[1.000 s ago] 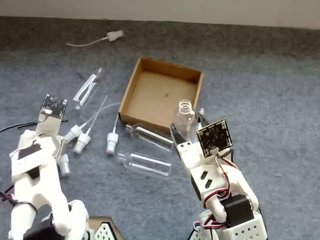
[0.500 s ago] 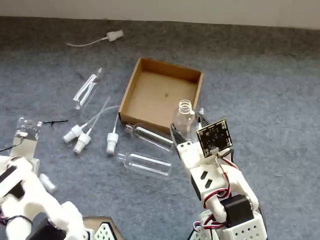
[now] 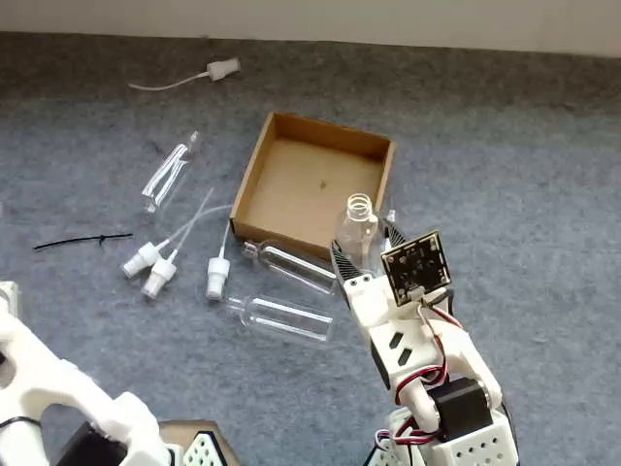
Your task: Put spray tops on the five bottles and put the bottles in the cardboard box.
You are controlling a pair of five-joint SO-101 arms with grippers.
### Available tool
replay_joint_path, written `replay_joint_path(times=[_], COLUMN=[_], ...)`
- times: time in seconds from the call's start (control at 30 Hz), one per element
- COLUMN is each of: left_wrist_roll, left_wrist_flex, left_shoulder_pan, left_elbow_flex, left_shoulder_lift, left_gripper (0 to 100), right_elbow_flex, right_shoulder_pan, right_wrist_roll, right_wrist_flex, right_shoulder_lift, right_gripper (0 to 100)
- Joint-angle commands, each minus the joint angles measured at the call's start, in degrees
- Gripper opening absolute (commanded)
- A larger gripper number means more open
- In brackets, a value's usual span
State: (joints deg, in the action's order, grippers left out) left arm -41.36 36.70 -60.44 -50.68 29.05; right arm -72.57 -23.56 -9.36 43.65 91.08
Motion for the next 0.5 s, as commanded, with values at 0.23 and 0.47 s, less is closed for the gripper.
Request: replay_joint_path(times=[0.23,0.47], left_wrist_roll=[-53.5,-88.7], left_wrist_flex=[45.0,56.4], left_shoulder_pan=[0.7,0.8], left_elbow_flex=[18.2,13.8], left_shoulder_lift=[0.9,0.8], left_gripper=[22,22], right_elbow_flex=[-2.1,-2.1], right_shoulder_pan=[0.6,0.6], right_wrist_roll=[0.2,0.2], right_wrist_flex=[-1.2,-1.2], right_shoulder_lift=[0.6,0.6], right_gripper=[0.4,0.4])
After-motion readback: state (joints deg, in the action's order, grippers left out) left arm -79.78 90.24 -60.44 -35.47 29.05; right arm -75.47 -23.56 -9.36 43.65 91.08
